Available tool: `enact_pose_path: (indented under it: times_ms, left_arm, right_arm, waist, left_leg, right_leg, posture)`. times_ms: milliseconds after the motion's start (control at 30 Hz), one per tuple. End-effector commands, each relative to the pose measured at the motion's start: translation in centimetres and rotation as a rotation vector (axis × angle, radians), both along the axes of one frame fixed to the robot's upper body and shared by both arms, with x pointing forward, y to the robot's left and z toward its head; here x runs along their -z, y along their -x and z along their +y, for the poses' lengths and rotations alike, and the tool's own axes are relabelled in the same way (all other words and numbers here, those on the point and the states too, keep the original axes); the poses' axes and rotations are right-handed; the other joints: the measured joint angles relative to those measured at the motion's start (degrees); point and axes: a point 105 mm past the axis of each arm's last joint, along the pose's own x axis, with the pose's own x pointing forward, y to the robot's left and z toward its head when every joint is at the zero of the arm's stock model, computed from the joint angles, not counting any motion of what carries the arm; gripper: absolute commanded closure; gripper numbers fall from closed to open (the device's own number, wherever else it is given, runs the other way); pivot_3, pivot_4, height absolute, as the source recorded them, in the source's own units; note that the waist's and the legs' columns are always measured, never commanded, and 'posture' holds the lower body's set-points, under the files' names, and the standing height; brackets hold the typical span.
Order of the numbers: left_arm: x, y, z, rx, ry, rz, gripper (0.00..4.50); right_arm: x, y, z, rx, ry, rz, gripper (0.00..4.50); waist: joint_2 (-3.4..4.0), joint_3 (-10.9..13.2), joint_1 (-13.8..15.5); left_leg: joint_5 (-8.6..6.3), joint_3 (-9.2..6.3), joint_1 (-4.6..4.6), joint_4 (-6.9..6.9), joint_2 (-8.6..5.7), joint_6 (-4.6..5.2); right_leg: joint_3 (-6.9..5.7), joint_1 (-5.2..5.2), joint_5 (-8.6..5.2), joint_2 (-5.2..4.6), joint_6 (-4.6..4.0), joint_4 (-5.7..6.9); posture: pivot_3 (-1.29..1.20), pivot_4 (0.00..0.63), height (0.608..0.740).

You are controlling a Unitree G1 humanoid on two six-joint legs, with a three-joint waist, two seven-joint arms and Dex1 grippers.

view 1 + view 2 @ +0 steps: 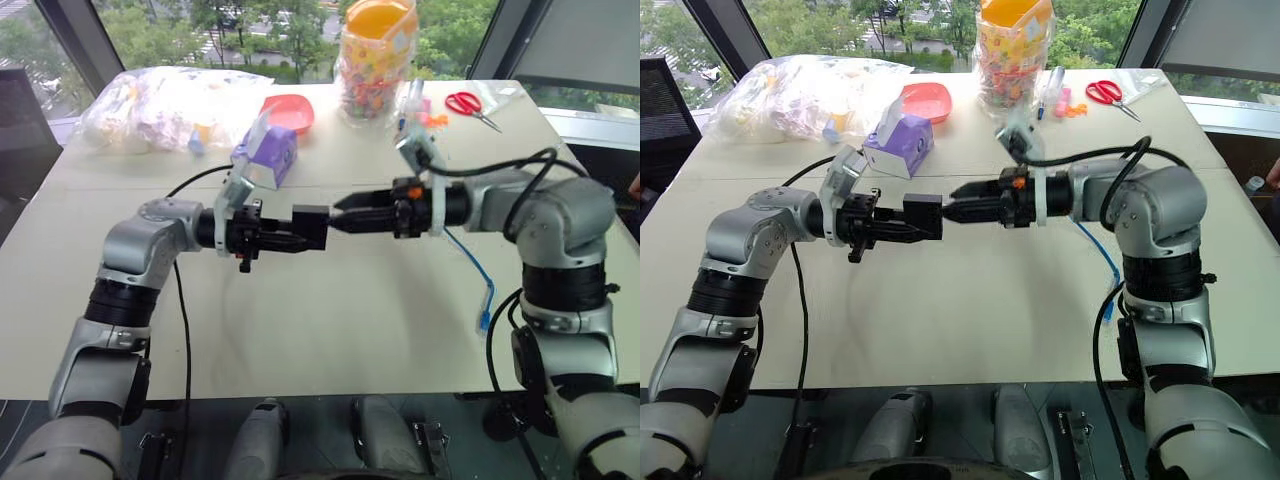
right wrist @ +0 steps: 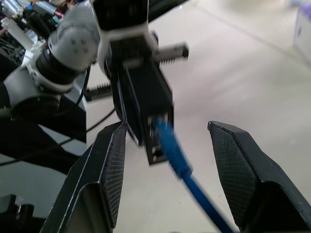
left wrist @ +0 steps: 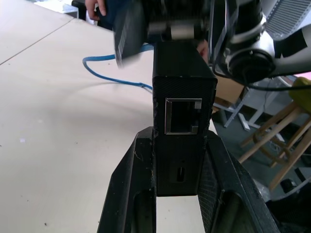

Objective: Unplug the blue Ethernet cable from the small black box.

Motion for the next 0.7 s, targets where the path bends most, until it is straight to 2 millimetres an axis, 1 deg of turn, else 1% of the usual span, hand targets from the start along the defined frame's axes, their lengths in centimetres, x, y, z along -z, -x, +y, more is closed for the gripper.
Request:
enact_pose_path:
  times_ms: [33,333,533,600,700]
  left_arm:
    - [-1.35,0.36,0.5,-0.007,0.025,-0.049,4.0]
    - [-1.39,0.47,0.55,-0.014,0.023,-0.047,4.0]
    - [-1.08,0.53,0.71,-0.019,0.011,-0.047,4.0]
    - [-1.0,0.58,0.71,-0.02,0.01,-0.048,4.0]
    - [-0.76,0.66,0.74,-0.021,0.005,-0.049,4.0]
  right_arm:
    - [-1.31,0.7,-0.16,-0.028,-0.017,-0.059,1.76]
    - [-1.54,0.74,0.2,-0.029,-0.038,-0.058,1.76]
    - [-1.81,0.52,0.25,-0.024,-0.046,-0.061,1.76]
    - [-1.87,0.49,0.27,-0.025,-0.046,-0.062,2.26]
    - [-1.94,0.47,0.29,-0.028,-0.043,-0.064,2.26]
  waist:
    - [0.0,0.0,0.0]
    - [0.0,0.0,0.0]
    - [0.0,0.0,0.0]
    - [0.0,0.0,0.0]
    - [0.0,0.0,0.0]
  left_leg:
    - [0.0,0.0,0.0,0.0,0.0,0.0]
    - [0.0,0.0,0.01,0.0,0.01,0.0]
    - [0.0,0.0,0.01,0.0,0.01,0.0]
    - [0.0,0.0,0.01,0.0,0.01,0.0]
    - [0.0,0.0,0.01,0.0,0.01,0.0]
  right_leg:
    - [0.0,0.0,0.0,0.0,0.0,0.0]
    - [0.0,0.0,0.0,0.01,0.0,0.0]
    - [0.0,0.0,0.0,0.01,0.0,0.0]
    - [0.0,0.0,0.0,0.01,0.0,0.0]
    - [0.0,0.0,0.0,0.01,0.0,0.0]
  posture:
    - [0.0,0.15,0.74]
    - [0.0,0.15,0.74]
    - [0.0,0.15,0.74]
    - [0.0,0.15,0.74]
    - [0.0,0.15,0.74]
